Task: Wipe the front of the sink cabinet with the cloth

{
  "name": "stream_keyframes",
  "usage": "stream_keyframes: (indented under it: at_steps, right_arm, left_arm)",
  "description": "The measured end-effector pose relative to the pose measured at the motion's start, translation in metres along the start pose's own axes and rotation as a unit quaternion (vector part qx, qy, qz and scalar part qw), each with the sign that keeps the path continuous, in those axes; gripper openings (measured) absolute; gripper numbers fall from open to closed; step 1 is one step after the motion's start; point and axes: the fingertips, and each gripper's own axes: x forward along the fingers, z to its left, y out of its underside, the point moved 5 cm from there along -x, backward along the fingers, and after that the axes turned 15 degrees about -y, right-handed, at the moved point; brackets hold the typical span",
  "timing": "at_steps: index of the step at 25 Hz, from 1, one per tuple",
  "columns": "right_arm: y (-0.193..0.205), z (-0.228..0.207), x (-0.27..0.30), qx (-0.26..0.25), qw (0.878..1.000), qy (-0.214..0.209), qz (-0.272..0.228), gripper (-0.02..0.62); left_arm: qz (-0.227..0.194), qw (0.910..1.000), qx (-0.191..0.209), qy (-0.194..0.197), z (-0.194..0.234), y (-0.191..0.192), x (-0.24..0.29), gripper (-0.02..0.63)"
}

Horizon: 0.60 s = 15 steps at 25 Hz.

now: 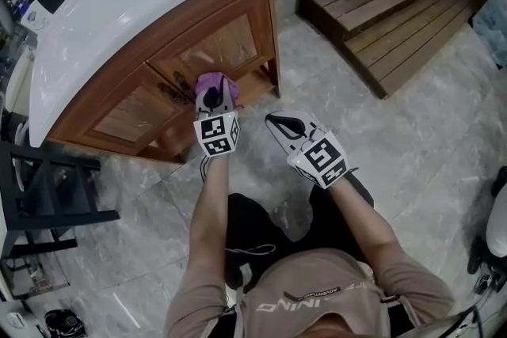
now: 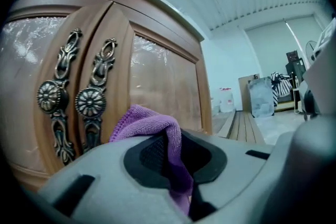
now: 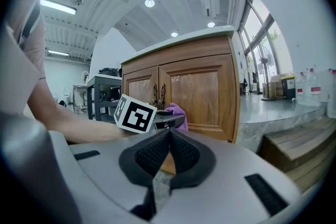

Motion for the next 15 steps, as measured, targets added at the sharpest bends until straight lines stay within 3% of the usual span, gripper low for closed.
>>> stream_keyframes:
  at_steps: [15]
  right_arm:
    - [0.011, -0.030, -0.042, 0.012, 0.998, 0.064, 0.002, 0.011]
  left_arm:
    - [-0.026, 0.9983, -0.005, 0.052, -0.067, -0.005, 0.036, 0.037]
